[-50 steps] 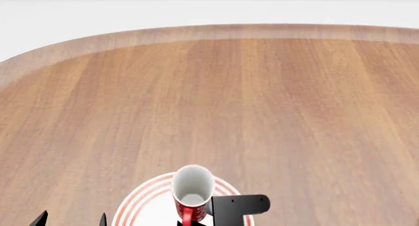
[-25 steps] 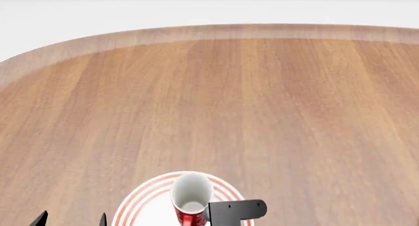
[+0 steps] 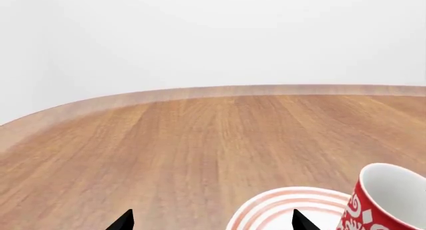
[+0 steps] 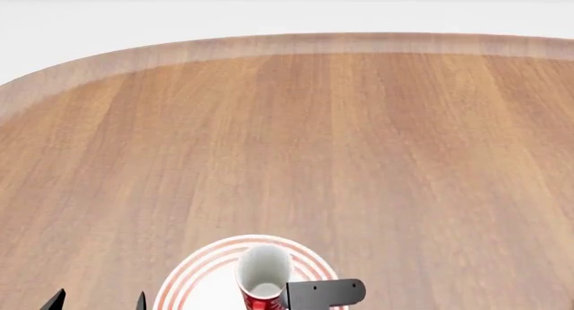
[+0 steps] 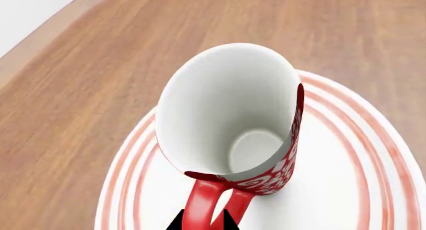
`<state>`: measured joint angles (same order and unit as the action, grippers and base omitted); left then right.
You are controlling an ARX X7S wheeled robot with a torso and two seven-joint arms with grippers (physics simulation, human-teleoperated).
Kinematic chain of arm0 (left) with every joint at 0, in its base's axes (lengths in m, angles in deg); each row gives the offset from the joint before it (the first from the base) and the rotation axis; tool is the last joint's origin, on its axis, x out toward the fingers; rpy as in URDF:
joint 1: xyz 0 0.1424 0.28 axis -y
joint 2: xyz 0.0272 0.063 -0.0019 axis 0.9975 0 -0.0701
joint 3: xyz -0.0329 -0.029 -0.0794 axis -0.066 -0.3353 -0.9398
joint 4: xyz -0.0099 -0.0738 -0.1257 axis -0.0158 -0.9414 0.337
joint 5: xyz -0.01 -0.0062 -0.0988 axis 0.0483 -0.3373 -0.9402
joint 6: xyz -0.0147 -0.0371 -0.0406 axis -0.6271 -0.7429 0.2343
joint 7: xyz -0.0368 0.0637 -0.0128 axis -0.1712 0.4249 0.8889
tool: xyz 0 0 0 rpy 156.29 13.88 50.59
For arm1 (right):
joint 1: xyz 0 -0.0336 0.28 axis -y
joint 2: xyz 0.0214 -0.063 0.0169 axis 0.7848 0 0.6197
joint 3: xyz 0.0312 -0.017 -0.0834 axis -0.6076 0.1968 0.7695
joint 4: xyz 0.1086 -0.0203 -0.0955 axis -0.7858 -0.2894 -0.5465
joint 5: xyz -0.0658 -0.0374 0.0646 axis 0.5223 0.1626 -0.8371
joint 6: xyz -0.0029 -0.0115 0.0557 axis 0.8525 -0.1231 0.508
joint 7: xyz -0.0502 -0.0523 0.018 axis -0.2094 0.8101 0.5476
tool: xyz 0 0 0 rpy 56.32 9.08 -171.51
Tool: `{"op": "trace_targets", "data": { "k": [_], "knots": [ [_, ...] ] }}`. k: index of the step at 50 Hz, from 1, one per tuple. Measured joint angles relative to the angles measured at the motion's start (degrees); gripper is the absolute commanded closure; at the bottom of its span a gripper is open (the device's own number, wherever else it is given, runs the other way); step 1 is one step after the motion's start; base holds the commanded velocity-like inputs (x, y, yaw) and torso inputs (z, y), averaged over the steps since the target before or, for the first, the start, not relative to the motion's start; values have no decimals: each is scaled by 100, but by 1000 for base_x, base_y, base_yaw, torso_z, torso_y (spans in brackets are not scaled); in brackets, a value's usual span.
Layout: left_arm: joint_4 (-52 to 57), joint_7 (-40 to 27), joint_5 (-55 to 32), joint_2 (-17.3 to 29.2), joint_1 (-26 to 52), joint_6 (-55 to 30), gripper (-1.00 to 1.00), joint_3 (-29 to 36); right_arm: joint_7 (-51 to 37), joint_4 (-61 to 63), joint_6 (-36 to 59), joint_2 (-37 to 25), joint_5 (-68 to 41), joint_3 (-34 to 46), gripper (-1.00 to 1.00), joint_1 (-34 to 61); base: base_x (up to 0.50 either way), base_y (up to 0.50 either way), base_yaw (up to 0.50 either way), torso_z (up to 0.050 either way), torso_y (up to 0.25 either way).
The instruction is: Put the red mug on the left plate.
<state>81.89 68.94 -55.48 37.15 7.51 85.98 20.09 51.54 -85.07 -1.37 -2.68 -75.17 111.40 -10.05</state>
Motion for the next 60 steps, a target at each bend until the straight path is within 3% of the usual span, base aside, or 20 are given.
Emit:
{"op": "trace_targets", "data": {
  "k": [1,30,43,60],
  "knots": [
    [2,-1,0,1,-1,1,-100,1,1,-4,-1,1,-1,1,-100,0,0,0,0,0,0],
    [16,-31,-35,28,1,17,-100,29,-146,313,100,-109,-125,-84,-100,16,0,0,0,0,0],
    [251,-56,-160,100,-64,-34,-100,-5,-611,1710,162,-577,-359,-265,-100,-280,0,0,0,0,0],
    [1420,-376,-269,421,-223,-577,-100,-63,-1424,3643,344,-1189,-730,-555,-100,-482,0,0,0,0,0]
  ]
}}
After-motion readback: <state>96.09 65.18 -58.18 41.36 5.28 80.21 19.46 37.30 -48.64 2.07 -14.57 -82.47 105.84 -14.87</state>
